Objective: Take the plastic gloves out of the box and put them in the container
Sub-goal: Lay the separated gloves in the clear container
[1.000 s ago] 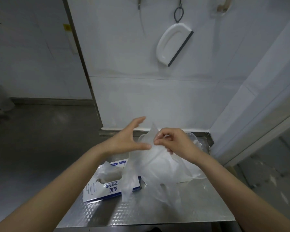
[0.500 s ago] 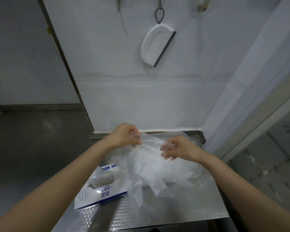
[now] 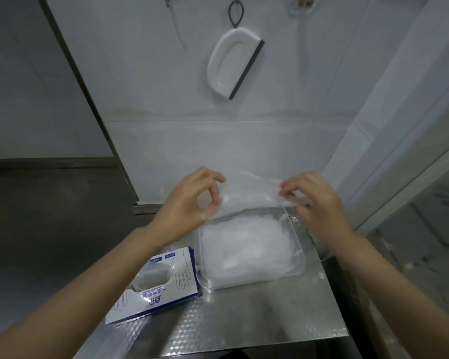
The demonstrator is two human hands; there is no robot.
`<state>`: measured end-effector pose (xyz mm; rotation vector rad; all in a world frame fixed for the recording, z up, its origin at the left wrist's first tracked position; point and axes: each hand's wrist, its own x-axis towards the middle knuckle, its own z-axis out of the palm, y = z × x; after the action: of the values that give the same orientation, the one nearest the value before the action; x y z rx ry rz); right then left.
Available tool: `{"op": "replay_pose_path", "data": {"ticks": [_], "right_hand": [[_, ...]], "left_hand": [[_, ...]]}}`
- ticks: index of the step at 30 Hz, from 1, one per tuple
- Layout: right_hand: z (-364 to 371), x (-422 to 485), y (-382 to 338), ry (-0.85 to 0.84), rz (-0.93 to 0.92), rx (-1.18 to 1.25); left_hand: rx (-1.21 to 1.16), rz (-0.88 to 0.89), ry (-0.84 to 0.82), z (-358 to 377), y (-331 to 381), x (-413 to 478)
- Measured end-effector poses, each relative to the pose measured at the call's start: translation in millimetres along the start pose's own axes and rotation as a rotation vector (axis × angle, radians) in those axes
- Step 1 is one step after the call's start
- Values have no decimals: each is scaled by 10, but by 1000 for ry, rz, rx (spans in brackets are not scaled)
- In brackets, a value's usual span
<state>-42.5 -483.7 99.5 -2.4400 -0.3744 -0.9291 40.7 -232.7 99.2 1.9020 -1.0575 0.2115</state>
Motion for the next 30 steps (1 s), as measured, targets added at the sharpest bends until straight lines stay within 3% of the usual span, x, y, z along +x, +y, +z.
{"op": "replay_pose_path", "data": {"ticks": [7,12,18,23,24,26,28,30], "right_hand": [[437,-610,249,-478,29,-18],[632,-739,338,-748,221,-77],[722,-775,405,-1017,351,-170],[587,-618,450,-1230,554,64],[536,-549,427,-1215,574,98],[449,-417,337,-1008,547,93],[428,-309,219,-724,497,54],[513,-266,152,-624,406,-6]], "left_hand": [[322,-100,-511,362,-466,-536],[493,-146,-719,603,-640,-561],[633,-109,-858,815,-697,-483],[667,-187,-1082,805,-633,-391],[633,-221,-1120,754,-584,-351],[563,-261,-1055,663,-489,-257],[539,-281,-832,628,-435,-177],[547,-294,-612,698,-425,-153]]}}
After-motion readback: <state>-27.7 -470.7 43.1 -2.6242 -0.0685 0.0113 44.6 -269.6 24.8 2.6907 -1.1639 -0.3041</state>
